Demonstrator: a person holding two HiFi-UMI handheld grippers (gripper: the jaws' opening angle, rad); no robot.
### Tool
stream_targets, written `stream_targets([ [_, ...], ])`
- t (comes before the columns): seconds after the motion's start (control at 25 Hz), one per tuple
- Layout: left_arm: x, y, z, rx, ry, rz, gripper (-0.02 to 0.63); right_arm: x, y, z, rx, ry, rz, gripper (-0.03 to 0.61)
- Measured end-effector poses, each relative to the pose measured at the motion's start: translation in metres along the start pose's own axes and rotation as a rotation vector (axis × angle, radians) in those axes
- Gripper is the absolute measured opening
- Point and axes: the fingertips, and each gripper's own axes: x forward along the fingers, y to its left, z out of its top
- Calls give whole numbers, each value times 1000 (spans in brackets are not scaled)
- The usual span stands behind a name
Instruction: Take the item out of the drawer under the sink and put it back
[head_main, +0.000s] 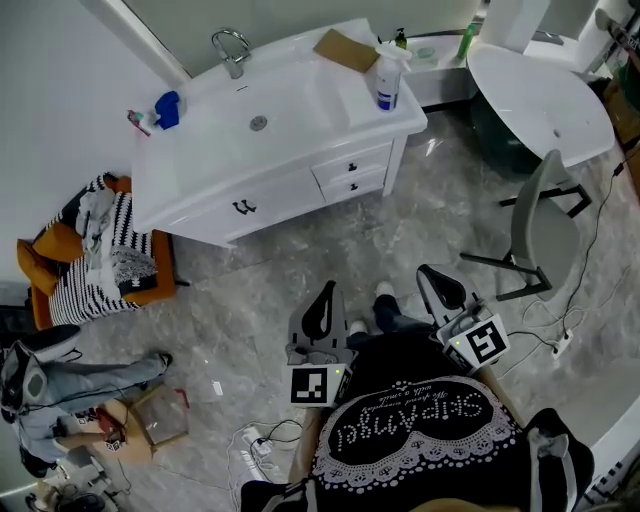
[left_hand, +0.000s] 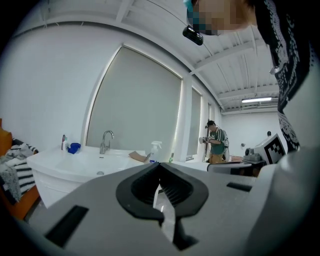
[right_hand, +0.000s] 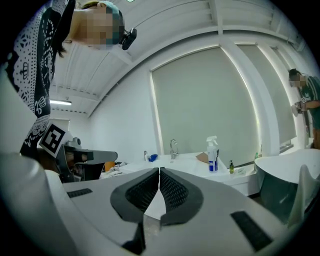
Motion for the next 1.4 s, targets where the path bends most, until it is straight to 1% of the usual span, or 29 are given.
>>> stream_targets([
  [0.16,19,-11,8,15,-16,17,3,-1,-25,6,-2,-6,11,18],
  [0.28,25,-13,2,64,12,26,3,-3,-38,7,-2,-3,16,18],
  [0.4,29,-14,0,86,14,40,3,-6,-51,2,-28,6,11,18],
  [0.56,29,-7,1,74,21,73,3,-5,-58,1,-30,9,8,18],
  [0.72,32,0,-1,63,30,85,3,1,-62,-2,-18,29,8,18],
  [0.84,40,4,-5,52,45,73,3,8,-66,-6,-10,39,-2,18],
  [1.04,65,17,2,33,49,49,4,29,-74,-6,-2,56,-28,18],
  [1.16,82,30,6,38,58,29,3,49,-76,-4,-20,70,-32,18],
  [1.28,98,47,12,27,70,12,4,71,-80,3,-19,74,-53,18],
  [1.4,114,63,26,8,49,4,3,93,-88,16,-2,56,-82,18],
])
